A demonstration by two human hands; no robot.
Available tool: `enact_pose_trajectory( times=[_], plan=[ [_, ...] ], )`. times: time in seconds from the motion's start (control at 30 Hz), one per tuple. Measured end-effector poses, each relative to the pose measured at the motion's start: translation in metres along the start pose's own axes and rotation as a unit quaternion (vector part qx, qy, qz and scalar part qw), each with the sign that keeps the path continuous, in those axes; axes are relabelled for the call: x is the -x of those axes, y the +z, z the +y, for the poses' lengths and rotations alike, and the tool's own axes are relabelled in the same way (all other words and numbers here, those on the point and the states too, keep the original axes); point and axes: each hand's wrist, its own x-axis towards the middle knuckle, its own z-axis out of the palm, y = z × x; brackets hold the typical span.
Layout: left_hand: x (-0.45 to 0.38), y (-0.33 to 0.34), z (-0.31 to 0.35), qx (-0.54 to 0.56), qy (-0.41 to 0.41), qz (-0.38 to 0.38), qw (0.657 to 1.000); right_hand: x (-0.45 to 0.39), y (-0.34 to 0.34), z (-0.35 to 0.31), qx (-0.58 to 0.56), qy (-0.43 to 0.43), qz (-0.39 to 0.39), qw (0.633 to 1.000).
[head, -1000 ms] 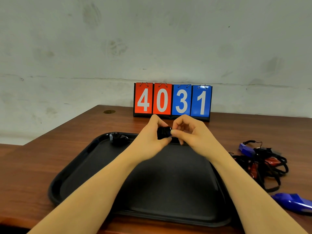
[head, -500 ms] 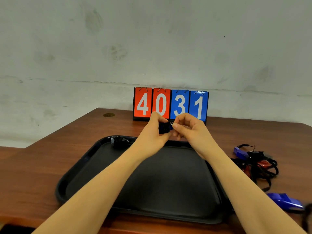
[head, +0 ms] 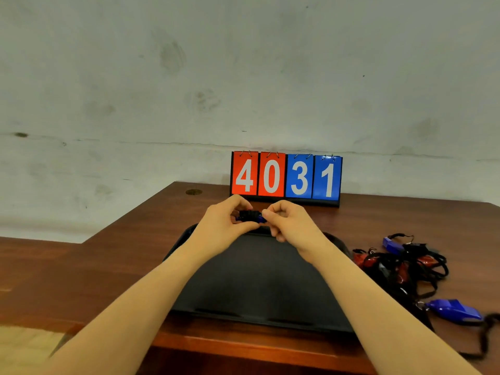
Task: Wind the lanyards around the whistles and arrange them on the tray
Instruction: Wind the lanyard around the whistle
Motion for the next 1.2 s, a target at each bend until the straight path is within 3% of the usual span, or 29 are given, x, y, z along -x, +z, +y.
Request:
enact_pose_trajectory(
  times=[0.27, 0.47, 0.6, 0.77, 1.2],
  plan=[
    [0.015, -0.026, -0.037, -0.056, -0.044, -0.035, 0.997, -0.01, 0.055, -0.003, -0.024, 0.082, 0.001, 0.996],
    [0.023, -0.032, -0.061, -0.018, -0.093, -0.029, 0.995, -0.019, 0.079, 0.004, 0.101, 0.093, -0.021, 0.99],
    [0.03, -0.031, -0.07, -0.037, -0.088, -0.052, 0.994, -0.014, 0.081, 0.009, 0.114, 0.103, -0.05, 0.987],
    [0.036, -0.034, -0.071, -0.077, -0.074, -0.071, 0.992, -0.01, 0.081, 0.006, 0.153, 0.087, -0.099, 0.979],
    [0.044, -0.03, -0.061, -0.121, -0.077, -0.06, 0.988, 0.001, 0.074, 0.004, 0.169, 0.04, -0.084, 0.981]
  ],
)
